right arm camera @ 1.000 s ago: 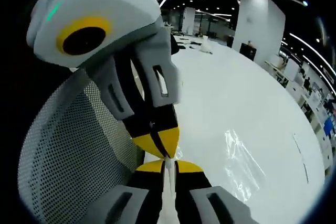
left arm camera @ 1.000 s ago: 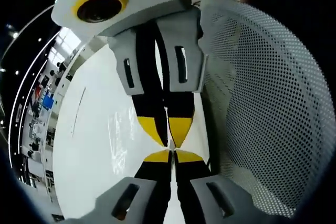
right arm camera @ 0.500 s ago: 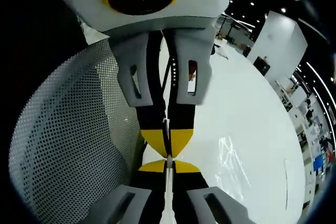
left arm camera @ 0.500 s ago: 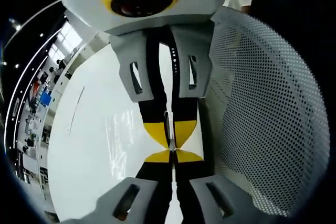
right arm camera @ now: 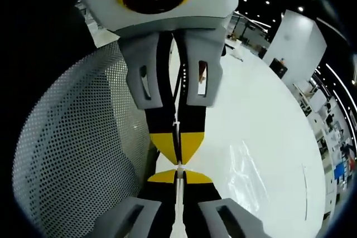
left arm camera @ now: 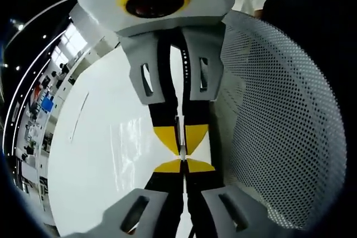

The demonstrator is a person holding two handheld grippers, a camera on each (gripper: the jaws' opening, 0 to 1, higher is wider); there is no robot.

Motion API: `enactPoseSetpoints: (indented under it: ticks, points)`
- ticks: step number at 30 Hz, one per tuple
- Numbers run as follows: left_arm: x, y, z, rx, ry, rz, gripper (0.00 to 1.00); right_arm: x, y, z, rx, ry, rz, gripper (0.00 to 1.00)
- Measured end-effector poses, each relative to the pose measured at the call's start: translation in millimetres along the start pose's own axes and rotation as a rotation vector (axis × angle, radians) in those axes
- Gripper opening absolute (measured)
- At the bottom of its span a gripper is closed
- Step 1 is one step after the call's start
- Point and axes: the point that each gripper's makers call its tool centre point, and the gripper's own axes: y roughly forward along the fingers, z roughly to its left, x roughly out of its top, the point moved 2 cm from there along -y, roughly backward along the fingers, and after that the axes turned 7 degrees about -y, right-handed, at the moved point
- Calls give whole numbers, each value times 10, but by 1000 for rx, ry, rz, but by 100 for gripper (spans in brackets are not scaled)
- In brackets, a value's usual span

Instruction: Open the resealable bag by pulling the two sides of the seal apart until the entire bag opening is separated and visibly accessible.

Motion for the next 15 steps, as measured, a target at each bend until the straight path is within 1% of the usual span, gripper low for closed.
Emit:
enactPoseSetpoints:
  ticks: [2,4,6,9,10,12,15]
  points:
    - [-2,-4,1,1,-11,-4,0,1,-2,-3,-1,-4,-2,0]
    - [-4,-13,3,1,-19,-10,0,0,-12,-8,1,25,-15,0]
    - [3,-15,5,2,-27,-15,0,0,-22,-9,-3,28,-19,0]
    - [11,0,-7,0,-35,-13,0,-11,-22,7,3,25,-6,0]
    - [8,10,-23,-3,-33,-10,0,-27,-19,23,12,37,5,0]
    - [1,21,-43,-8,-25,-9,0,-32,-12,41,14,35,5,0]
    - [8,19,-61,-15,-40,-16,0,-43,-19,60,17,43,8,0]
